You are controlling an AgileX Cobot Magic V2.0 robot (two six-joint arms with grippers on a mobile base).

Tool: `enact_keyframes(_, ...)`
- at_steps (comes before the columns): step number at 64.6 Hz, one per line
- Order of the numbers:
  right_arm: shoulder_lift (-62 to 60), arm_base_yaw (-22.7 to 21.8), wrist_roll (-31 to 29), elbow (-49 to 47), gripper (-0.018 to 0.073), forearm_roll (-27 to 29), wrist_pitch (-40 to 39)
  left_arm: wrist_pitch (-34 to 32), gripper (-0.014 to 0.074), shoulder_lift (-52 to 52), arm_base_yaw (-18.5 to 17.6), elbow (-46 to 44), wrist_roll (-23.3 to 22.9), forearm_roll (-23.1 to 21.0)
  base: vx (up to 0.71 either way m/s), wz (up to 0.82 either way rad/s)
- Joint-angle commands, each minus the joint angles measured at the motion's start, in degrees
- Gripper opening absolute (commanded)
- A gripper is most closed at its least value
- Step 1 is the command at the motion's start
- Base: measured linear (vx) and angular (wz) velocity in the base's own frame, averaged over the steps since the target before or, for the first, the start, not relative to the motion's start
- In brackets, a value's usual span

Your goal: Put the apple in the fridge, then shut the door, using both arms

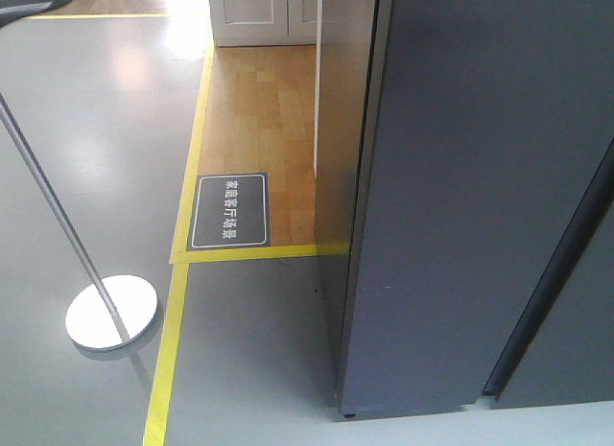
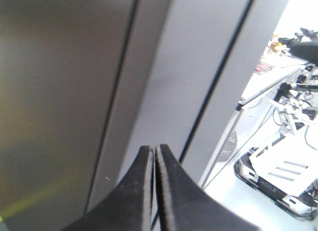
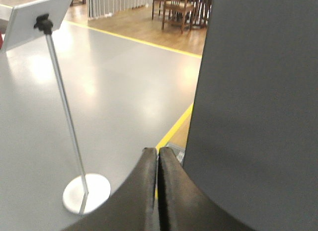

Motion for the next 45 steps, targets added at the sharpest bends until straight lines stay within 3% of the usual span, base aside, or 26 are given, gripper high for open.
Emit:
enact_keyframes(1, -6.8, 0.0, -2.99, 7.35, -0.0006, 2.9, -4.8, 2.48, -0.0008, -5.62, 0.16, 4.94, -0.48, 1.86, 0.0, 0.0)
enact_keyframes(9, -16.69, 0.0, -6.21, 22.88, -0.0006, 3.99, -5.89, 4.76, -0.0008, -12.21, 0.16, 17.42, -0.43, 1.86, 0.0, 0.0)
enact_keyframes(25, -37.48, 0.0, -6.27, 54.92, -0.0006, 3.91, -8.7, 13.54, -0.0008, -26.16, 0.16, 47.18, -0.43, 1.51, 0.0, 0.0)
enact_keyframes(35, -47.58, 0.0, -6.27, 64.63, -0.0006, 3.81, -8.97, 18.36, -0.0007, -31.59, 0.16, 57.87, -0.43, -1.15, 0.0, 0.0)
enact_keyframes(45, -53.66, 0.0, -6.23, 67.74, -0.0006, 3.86, -8.52, 18.72, -0.0006, -32.71, 0.16, 60.15, -0.43, -4.31, 0.0, 0.0)
